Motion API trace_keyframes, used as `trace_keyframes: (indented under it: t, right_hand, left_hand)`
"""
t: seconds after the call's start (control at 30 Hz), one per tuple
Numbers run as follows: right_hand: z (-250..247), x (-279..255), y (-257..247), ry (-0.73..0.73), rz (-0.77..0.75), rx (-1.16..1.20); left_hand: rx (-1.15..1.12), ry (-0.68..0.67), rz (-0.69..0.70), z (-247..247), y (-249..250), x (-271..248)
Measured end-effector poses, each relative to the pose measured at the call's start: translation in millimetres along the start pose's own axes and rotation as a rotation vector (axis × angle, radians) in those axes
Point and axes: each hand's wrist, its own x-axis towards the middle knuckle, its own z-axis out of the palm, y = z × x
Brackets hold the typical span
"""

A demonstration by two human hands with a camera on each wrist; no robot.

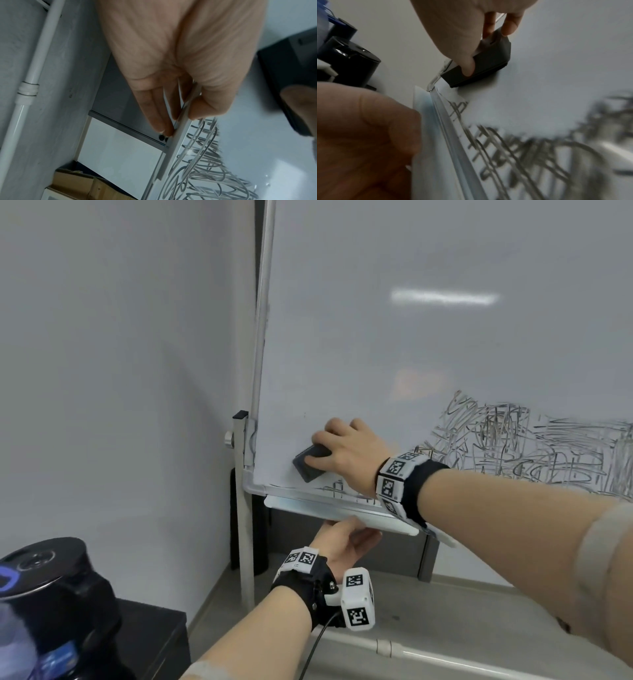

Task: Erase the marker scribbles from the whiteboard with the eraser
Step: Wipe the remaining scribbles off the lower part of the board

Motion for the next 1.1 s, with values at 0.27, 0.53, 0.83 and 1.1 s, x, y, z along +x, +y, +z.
trace_keyframes:
  t: [0.27, 0.53, 0.83, 1.1]
  right_hand:
    - [7.3, -7.4, -13.4, -0.135, -0.17, -0.072]
    - [0.9, -60.1, 25.6, -0.241, -0.218, -0.146]
    - [3.0, 34.4, -31.3, -0.246, -0.323, -0.177]
    - [-0.9, 68.9, -52.1, -0.251, -0.327, -0.196]
  left_hand:
    - [0.01, 0.002, -0.006, -0.8, -0.5, 4.0]
    - [-0.022, -0.043, -0.007, 3.7, -2.1, 3.2]
    - [-0.025, 0.045, -0.003, 3.3, -6.2, 2.7]
    - [0.03, 0.056, -0.016, 2.1, -3.4, 1.9]
